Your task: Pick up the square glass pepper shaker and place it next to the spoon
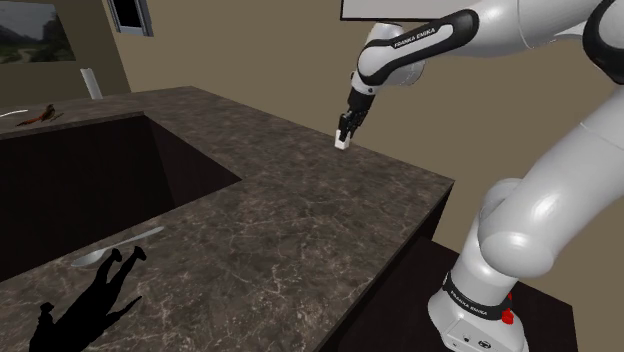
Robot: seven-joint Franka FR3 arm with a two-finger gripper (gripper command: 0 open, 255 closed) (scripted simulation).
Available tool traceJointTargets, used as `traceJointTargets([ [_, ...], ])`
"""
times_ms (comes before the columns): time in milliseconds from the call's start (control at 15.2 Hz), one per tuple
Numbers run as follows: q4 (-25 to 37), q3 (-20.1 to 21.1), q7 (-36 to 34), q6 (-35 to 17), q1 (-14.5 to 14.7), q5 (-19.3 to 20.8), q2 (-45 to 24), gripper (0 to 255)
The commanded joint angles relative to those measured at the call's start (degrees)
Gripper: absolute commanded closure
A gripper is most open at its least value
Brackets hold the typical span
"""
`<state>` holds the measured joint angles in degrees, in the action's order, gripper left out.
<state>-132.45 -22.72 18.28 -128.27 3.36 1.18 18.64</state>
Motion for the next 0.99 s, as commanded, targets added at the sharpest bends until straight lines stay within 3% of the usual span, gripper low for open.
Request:
traceJointTargets([
  [0, -0.9, 2.2, -3.3, 0.0, 0.6, 0.5, 1.0, 255],
  [924, 2.8, 16.3, -23.9, -1.5, 7.5, 0.3, -4.2, 255],
])
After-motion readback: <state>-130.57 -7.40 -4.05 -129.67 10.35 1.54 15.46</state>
